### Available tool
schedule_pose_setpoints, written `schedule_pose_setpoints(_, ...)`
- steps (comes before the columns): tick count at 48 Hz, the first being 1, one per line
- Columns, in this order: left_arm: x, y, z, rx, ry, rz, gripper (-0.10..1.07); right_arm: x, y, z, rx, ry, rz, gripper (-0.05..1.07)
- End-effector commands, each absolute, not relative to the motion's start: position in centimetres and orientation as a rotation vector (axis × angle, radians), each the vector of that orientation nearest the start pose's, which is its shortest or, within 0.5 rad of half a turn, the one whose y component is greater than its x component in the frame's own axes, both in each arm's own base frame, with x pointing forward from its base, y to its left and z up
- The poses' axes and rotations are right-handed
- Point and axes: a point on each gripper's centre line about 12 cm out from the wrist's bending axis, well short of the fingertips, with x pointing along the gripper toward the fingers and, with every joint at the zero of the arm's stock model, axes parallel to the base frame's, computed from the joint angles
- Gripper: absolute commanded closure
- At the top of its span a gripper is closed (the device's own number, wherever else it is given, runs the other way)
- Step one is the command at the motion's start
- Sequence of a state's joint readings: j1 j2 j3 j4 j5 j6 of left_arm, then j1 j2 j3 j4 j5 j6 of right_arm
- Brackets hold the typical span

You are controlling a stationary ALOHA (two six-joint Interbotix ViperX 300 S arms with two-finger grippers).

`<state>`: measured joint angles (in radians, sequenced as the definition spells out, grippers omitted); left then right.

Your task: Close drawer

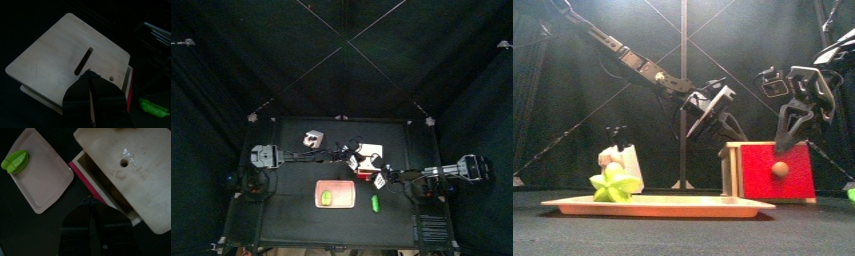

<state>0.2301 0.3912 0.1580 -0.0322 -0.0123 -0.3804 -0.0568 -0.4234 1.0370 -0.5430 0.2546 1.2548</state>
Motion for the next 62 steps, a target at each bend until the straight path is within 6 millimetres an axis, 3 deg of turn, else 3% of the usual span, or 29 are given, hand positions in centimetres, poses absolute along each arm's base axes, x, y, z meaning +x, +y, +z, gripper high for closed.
schedule_pose_setpoints(1,51.2,12.1,16.9,-0.462,0.483,0.334,0.74,25.3,-3.9,16.9,0.659,0.71,-0.499,0.98)
schedule_pose_setpoints(19,51.2,12.2,16.9,-0.462,0.481,0.335,0.74,24.9,-5.7,16.8,0.66,0.694,-0.559,0.98)
schedule_pose_setpoints(38,51.3,12.1,17.6,-0.46,0.462,0.33,0.74,25.3,-5.4,17.6,0.678,0.655,-0.53,0.98)
schedule_pose_setpoints(57,50.6,11.9,24.2,-0.424,0.293,0.294,0.75,25.5,-2.8,19.3,0.656,0.608,-0.397,0.98)
schedule_pose_setpoints(62,50.3,10.5,25.4,-0.413,0.278,0.264,0.75,25.4,-2.4,19.1,0.656,0.608,-0.375,0.98)
